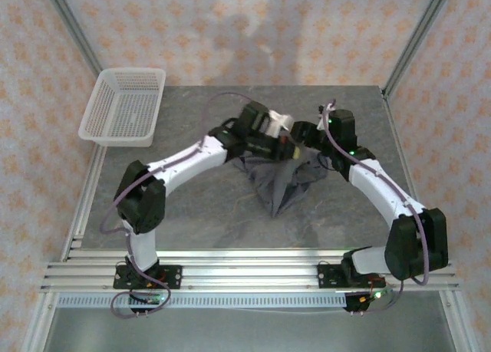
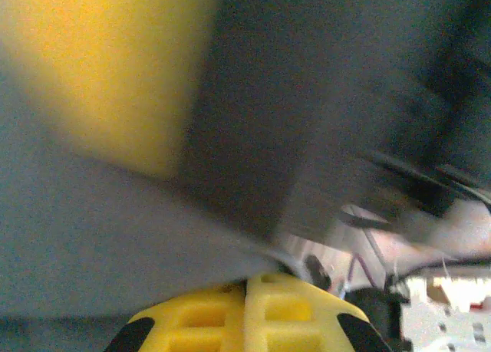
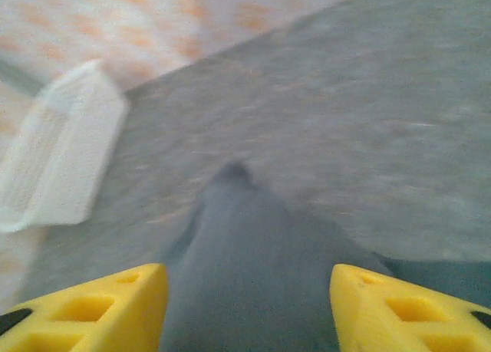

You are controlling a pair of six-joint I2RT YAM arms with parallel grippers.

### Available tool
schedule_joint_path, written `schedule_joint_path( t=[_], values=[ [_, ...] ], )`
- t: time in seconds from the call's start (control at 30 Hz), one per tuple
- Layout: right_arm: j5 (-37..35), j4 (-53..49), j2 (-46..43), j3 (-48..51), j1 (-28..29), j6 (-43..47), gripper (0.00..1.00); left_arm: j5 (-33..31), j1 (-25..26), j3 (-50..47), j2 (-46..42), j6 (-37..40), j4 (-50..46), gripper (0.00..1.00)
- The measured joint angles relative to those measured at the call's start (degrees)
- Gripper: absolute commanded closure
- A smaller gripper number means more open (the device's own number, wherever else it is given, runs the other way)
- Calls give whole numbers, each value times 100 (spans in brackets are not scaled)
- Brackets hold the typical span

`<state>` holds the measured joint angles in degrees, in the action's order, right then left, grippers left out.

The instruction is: Fold the inside-out t-shirt

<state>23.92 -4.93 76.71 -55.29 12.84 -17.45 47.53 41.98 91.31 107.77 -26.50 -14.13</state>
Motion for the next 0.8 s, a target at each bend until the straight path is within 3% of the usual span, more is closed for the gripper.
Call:
schedule_joint_path(
  t=[0.07, 0.27, 0.43, 0.57, 0.7, 0.73, 0.8],
  values=[
    [-431, -426, 0, -48, -188, -125, 37, 2, 431, 70, 76, 210, -151, 57],
    [-623, -1486, 94, -468, -612, -446, 38, -310, 382, -42, 378, 426, -446, 15],
    [-256, -1967, 188, -638, -507, -396, 37, -988, -173, -175, -260, 540, -557, 18],
    [-337, -2267, 7, -243, 37, -323, 35, -1425, -780, -57, -872, 501, -772, 20],
    [-365, -2524, -4, 120, 514, -289, 34, -1508, -872, 306, -586, 363, -984, 20],
    [-393, -2553, 66, 166, 540, -286, 36, -1486, -826, 306, -437, 245, -986, 20],
    [-448, -2551, 304, 175, 544, -264, 55, -1445, -713, 282, -68, 46, -988, 19]
  ],
)
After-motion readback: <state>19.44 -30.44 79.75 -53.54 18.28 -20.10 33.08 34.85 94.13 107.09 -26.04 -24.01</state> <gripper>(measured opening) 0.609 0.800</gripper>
